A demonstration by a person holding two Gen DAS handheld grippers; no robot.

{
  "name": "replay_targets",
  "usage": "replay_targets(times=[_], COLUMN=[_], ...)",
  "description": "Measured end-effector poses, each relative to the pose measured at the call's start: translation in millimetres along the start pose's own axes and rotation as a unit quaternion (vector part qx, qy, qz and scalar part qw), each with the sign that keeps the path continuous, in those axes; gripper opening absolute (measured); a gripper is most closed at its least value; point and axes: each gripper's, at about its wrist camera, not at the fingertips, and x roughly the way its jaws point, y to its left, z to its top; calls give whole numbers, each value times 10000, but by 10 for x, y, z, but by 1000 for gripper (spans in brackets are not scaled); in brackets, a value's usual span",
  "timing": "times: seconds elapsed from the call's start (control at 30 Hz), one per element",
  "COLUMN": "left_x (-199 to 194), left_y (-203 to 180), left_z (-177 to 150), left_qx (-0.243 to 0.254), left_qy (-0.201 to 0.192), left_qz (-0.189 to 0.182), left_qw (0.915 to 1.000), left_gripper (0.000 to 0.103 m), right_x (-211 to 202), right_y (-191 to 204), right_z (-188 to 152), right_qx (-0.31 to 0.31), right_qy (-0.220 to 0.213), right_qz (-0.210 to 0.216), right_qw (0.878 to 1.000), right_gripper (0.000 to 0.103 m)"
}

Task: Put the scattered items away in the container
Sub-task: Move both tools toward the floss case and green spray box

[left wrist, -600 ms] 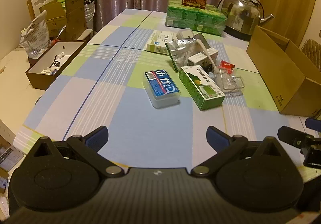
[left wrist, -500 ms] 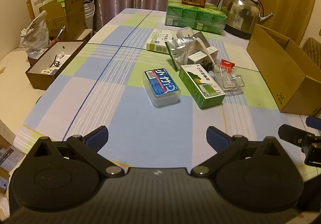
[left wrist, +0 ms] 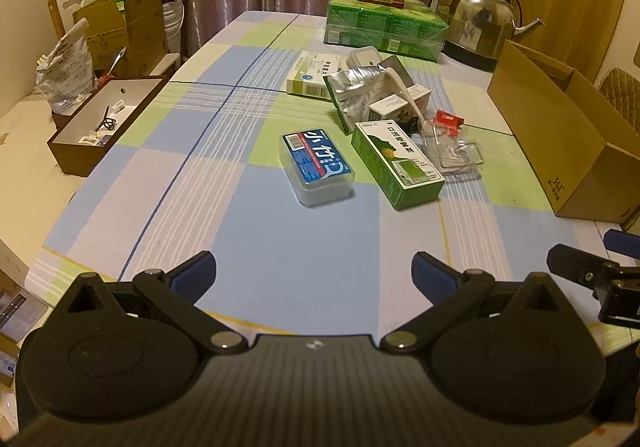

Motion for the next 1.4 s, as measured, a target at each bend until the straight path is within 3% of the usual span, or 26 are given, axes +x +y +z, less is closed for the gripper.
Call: replay_targets(times=[0.97, 1.4], left_x=[35, 101], left_y=[67, 103], left_z=[-31, -9], left_qx=[-328, -607], left_qy=[52, 95], left_qz=[112, 363], left_qw=[9994, 9974], left_gripper=[102, 102], right_x=[60, 161], right_y=[-29, -48], right_z=[-29, -4], right_qx=[55, 100], right_qy=[109, 224], right_qz=[-79, -76], right_qw=[9999, 9997], right_gripper=[101, 101])
